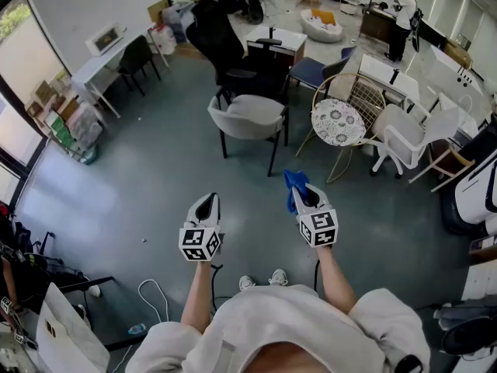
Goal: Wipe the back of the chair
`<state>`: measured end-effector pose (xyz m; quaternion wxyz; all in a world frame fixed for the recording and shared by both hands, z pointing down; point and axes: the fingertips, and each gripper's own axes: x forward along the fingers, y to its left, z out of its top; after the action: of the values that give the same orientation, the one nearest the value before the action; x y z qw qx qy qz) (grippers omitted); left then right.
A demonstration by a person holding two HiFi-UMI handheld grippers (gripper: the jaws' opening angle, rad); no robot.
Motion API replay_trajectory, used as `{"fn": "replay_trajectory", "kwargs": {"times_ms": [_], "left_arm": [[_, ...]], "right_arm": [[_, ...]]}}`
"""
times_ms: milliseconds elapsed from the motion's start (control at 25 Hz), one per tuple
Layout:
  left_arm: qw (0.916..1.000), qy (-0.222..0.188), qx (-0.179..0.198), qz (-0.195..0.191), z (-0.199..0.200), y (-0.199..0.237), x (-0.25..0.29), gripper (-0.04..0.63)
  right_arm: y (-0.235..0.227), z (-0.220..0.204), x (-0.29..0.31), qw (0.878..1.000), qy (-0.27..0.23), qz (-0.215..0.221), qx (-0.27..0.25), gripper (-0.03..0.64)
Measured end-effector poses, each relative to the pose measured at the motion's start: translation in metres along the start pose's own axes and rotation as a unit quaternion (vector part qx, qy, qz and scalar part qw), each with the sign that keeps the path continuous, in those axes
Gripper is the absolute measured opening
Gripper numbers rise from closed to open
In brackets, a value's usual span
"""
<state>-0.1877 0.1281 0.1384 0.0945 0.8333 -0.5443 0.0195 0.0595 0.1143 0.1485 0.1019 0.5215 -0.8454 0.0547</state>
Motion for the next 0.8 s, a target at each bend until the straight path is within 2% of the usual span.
{"fn": "replay_trajectory", "kwargs": {"times_ms": [280, 440, 800], "left_arm": [[1.0000, 0.004, 0.001, 0.003, -0.002, -0.005, 0.002, 0.005], [1.0000, 0.002, 0.002, 0.004, -0.001, -0.013, 0.008, 0.005], [1.0000, -0.002, 0.002, 0.006, 0.000, -0.038, 0.025, 0.005]], "right_arm": [[-0.007, -0.004, -0.004, 1.000, 0.005, 0.002, 0.002, 0.046], [-0.012, -0.002, -0.007, 1.000, -0.010, 0.025, 0.014, 0.046], [-0.035, -0.005, -0.013, 0.999, -0.018, 0.028, 0.021, 0.048]]}}
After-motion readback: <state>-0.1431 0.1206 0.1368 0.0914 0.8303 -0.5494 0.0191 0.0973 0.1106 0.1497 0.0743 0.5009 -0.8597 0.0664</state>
